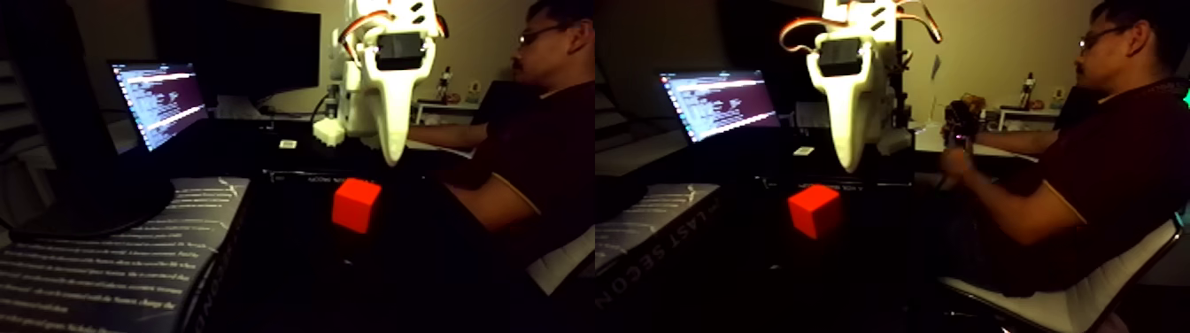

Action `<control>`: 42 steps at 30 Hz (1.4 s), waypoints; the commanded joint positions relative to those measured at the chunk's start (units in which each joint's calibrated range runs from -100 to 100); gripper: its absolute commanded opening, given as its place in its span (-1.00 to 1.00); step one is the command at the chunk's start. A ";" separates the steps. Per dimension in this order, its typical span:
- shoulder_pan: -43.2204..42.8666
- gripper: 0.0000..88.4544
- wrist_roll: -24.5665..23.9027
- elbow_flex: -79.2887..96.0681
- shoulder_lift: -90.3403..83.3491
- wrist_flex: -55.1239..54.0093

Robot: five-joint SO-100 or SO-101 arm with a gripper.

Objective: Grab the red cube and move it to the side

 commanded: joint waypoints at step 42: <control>0.58 -0.98 9.44 -12.06 22.35 -9.28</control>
